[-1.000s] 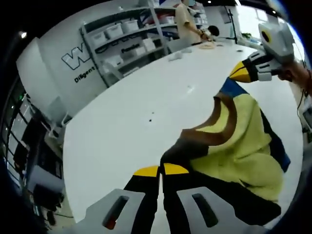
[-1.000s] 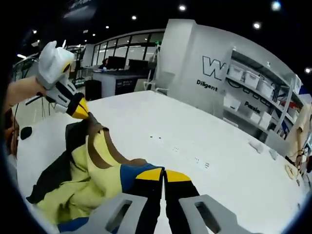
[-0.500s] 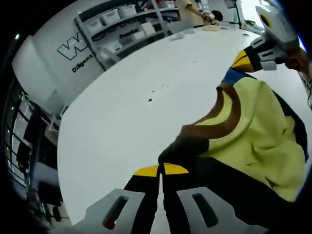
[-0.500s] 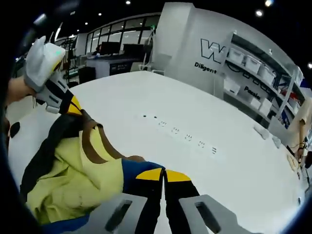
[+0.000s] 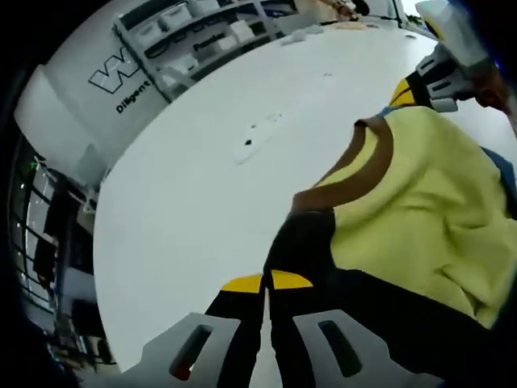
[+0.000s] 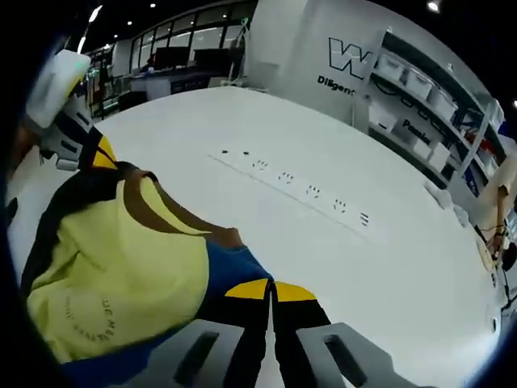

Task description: Fold the garment on the visible template until the final outline fits inside the template.

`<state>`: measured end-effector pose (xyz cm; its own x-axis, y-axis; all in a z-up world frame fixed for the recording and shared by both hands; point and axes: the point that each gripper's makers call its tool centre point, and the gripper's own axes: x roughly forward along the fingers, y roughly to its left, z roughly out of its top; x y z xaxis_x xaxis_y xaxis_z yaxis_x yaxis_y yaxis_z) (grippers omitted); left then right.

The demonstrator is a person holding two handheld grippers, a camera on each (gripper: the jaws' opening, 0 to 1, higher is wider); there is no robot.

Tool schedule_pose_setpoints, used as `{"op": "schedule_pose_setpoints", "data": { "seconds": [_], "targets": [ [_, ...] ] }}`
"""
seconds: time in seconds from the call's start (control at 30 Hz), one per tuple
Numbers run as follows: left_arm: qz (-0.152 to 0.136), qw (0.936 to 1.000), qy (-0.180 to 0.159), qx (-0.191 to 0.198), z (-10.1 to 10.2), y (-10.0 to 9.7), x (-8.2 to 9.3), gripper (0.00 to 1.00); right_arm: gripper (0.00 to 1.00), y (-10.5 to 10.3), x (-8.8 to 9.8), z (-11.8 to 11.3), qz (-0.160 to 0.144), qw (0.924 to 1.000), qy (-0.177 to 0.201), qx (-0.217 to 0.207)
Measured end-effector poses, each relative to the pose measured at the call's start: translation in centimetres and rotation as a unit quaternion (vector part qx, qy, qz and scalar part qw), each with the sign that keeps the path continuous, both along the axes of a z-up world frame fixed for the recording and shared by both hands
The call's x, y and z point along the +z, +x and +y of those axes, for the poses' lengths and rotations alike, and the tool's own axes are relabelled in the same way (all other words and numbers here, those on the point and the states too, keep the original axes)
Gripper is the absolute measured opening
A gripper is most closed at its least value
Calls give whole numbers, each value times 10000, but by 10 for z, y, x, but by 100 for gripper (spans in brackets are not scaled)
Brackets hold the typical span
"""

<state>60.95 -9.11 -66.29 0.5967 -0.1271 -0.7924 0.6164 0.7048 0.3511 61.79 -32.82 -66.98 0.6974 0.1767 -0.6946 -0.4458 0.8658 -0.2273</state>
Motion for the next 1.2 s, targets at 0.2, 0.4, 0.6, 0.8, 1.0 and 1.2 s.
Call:
{"op": "schedule_pose_setpoints", "data": {
  "seconds": [0.2, 0.4, 0.6, 0.8, 1.0, 1.2],
  "targets": [
    [43, 9999, 32, 106, 2, 5, -5, 1, 0, 5, -5, 0, 80, 9999, 17, -85],
    [-78, 9999, 129, -11, 3, 10, -6, 1, 0, 6, -7, -2, 152, 9986, 359, -371],
    [-125, 9987, -288, 394, 4, 12, 0, 16, 0, 6, -6, 3, 178, 9929, 1047, -532],
    [-40, 9938, -872, 683, -2, 0, 15, 39, 3, -1, 14, 4, -45, 9825, 1737, -666],
    [-38, 9862, -1413, 861, -7, -16, 30, 56, 31, -21, 39, 19, -60, 9751, 2166, -467],
    [-181, 9847, -1547, 786, -12, -29, 45, 75, 56, -39, 58, 31, -72, 9731, 2291, -213]
  ]
}}
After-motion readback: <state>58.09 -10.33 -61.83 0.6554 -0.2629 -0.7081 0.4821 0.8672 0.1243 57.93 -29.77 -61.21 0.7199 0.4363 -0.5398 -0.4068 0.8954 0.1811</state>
